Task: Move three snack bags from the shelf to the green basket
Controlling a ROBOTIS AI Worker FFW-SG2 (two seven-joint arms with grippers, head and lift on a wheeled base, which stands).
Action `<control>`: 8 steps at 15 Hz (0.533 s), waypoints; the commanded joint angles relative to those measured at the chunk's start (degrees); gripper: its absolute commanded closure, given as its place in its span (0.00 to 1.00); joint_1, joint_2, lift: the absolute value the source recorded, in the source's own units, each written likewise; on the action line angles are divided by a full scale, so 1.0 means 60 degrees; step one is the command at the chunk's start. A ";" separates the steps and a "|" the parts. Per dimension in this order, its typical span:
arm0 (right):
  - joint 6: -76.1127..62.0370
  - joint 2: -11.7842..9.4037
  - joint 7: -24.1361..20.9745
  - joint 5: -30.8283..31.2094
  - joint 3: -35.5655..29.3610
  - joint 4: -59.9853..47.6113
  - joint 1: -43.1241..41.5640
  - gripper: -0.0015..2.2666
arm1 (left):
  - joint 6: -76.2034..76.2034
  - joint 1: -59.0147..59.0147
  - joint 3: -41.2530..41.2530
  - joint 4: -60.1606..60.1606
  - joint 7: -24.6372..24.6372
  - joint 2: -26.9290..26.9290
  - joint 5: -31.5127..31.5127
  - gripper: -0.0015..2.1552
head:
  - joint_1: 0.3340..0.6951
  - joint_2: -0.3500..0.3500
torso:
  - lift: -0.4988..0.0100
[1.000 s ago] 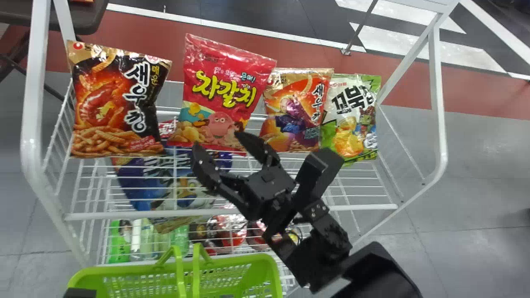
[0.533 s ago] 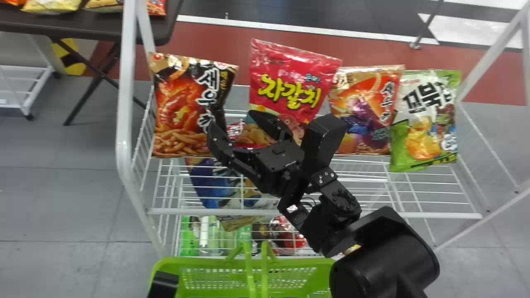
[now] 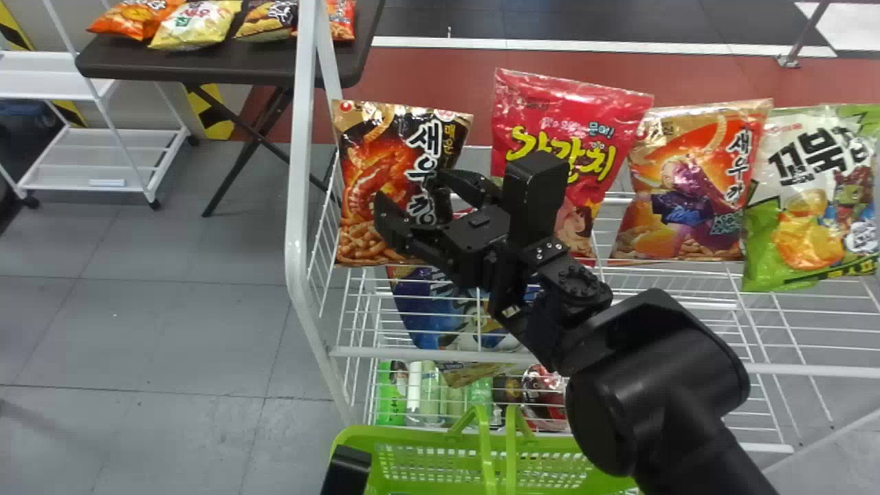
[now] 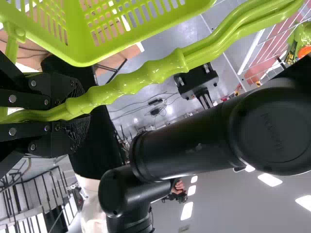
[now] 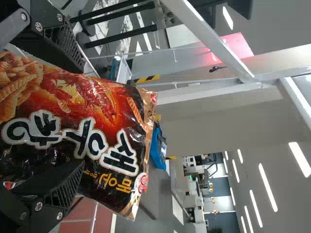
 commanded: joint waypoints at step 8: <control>0.1989 -0.0171 0.0542 -0.0406 -0.0096 -0.0512 -0.0358 0.94 | -0.0086 -0.0074 0.0209 0.0042 0.0000 0.0001 0.0163 0.85 | 1.00 0.62 | 0.90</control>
